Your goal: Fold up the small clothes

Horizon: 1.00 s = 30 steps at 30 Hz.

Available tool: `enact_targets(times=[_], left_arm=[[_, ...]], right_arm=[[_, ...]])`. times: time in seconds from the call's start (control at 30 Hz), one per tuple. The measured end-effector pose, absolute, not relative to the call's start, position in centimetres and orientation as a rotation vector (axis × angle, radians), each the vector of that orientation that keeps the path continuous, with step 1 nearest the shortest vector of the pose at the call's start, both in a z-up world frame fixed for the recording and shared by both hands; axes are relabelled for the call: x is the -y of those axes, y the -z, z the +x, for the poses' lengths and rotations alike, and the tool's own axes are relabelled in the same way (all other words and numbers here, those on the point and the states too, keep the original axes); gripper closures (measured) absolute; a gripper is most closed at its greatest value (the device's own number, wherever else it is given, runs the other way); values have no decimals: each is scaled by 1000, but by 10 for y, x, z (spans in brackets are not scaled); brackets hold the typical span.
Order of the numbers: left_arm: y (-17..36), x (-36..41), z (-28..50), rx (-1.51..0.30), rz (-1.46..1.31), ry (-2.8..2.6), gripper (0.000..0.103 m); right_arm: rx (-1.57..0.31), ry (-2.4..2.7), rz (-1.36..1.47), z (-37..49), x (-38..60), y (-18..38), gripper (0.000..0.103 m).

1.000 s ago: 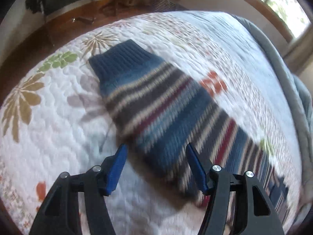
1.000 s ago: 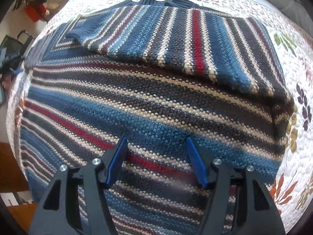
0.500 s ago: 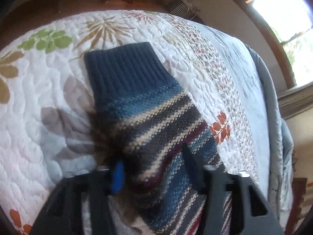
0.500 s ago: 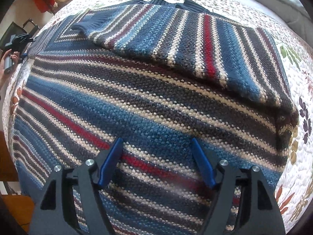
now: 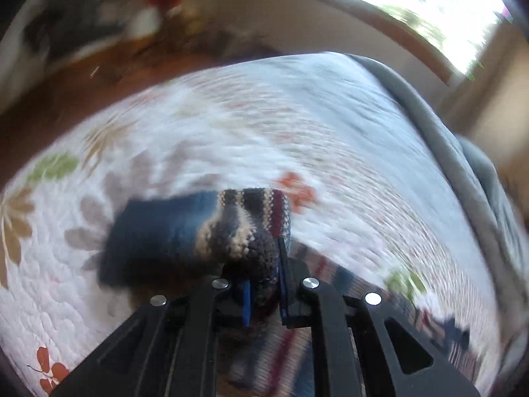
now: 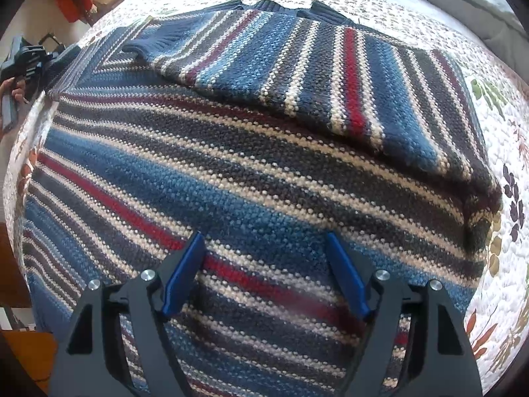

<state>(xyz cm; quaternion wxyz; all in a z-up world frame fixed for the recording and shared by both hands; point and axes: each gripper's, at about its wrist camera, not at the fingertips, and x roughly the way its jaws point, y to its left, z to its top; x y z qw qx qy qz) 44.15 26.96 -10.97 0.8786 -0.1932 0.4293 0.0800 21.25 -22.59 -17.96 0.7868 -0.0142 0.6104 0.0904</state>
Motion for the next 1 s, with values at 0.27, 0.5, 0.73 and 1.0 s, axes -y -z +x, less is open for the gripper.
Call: enact_targets(times=[0.27, 0.5, 0.73, 1.0], left_arm=[[80, -114, 395, -847, -87, 164, 90], [104, -24, 356, -981, -17, 457, 43], [95, 3, 303, -991, 50, 695, 28], [98, -66, 311, -1137, -270, 570, 27]], right_arm=[[-1302, -214, 39, 205, 244, 174, 28], [-1299, -219, 71, 193, 262, 168, 28], [-1302, -217, 71, 182, 268, 166, 28], [-1305, -210, 75, 185, 265, 167, 28]])
